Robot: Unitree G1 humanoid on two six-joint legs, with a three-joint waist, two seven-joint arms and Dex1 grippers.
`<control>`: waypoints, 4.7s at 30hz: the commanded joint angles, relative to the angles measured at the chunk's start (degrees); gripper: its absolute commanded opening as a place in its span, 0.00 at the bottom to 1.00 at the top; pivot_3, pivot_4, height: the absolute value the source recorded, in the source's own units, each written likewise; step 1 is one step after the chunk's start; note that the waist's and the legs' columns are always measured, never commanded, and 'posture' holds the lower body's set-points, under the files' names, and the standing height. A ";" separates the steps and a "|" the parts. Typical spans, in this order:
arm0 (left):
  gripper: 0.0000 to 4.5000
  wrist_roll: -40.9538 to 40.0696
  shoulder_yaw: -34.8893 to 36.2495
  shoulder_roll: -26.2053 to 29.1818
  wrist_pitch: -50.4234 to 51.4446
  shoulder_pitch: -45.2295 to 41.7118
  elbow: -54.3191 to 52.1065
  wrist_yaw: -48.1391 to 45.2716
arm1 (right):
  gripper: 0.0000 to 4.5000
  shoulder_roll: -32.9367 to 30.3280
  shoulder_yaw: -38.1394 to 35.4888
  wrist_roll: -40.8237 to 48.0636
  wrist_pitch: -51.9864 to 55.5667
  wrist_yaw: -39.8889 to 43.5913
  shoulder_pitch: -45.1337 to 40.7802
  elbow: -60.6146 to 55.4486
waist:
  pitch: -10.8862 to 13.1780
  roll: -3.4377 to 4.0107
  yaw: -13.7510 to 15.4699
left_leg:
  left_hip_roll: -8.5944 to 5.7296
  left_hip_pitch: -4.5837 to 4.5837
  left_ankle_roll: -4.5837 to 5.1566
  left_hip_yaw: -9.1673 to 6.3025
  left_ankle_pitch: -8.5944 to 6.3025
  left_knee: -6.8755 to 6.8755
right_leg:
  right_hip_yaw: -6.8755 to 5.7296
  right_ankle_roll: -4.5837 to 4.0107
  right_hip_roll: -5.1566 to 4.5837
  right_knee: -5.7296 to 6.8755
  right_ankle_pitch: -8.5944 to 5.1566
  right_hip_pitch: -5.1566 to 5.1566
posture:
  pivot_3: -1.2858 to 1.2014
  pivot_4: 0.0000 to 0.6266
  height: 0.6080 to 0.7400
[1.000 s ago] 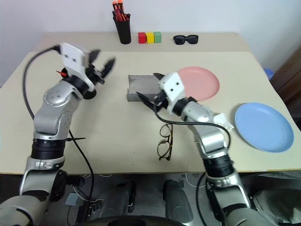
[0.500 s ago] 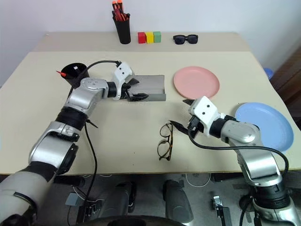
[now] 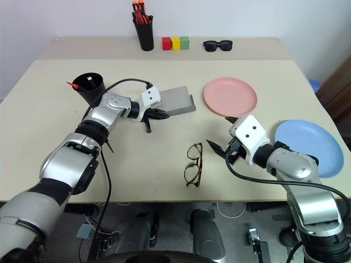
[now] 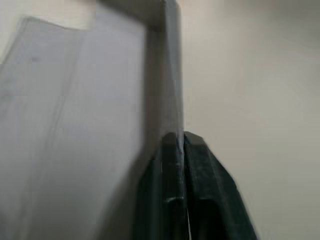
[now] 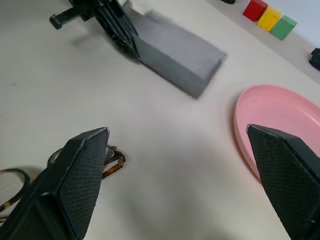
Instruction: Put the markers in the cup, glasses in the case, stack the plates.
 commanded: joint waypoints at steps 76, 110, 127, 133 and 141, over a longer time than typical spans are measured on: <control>0.66 -24.30 31.06 25.83 28.40 62.97 -73.49 7.06 | 0.01 9.97 22.64 19.16 24.34 -8.17 -42.21 17.27 | -0.02 0.21 -1.66 | 0.27 0.03 0.12 0.25 -0.05 -0.12 | 0.11 -0.35 0.06 0.04 -0.16 -0.24 | 0.52 0.24 1.00; 0.48 -29.24 30.37 23.35 33.14 57.78 -76.10 12.48 | 0.67 23.62 27.64 4.55 20.30 0.47 -43.28 25.30 | -0.02 0.19 -1.35 | 0.19 -0.05 0.11 0.24 -0.05 -0.14 | 0.07 -0.21 -0.06 0.13 -0.02 -0.39 | 0.52 0.24 1.00; 0.01 -8.69 3.76 7.58 22.82 7.53 -26.23 9.62 | 0.67 8.89 20.80 2.71 16.09 -3.12 -20.40 -0.26 | -0.03 0.14 -0.45 | 0.06 -0.05 0.12 0.22 -0.05 -0.06 | 0.06 -0.12 0.02 0.17 -0.02 -0.33 | 0.52 0.24 1.00; 0.01 -4.63 -0.11 7.57 18.02 2.73 -17.22 -0.75 | 0.67 7.65 19.52 2.61 16.95 -5.17 -16.40 -4.25 | -0.02 0.12 -0.28 | 0.07 -0.09 0.13 0.18 -0.05 -0.05 | 0.06 -0.12 0.04 0.17 -0.03 -0.33 | 0.52 0.24 1.00; 0.01 -2.77 0.72 11.68 16.99 7.43 -23.37 -5.39 | 0.67 7.15 19.41 2.47 15.83 -5.98 -16.49 -3.35 | -0.02 0.12 -0.38 | 0.08 -0.10 0.13 0.16 -0.05 -0.04 | 0.06 -0.12 0.03 0.17 -0.03 -0.33 | 0.52 0.24 1.00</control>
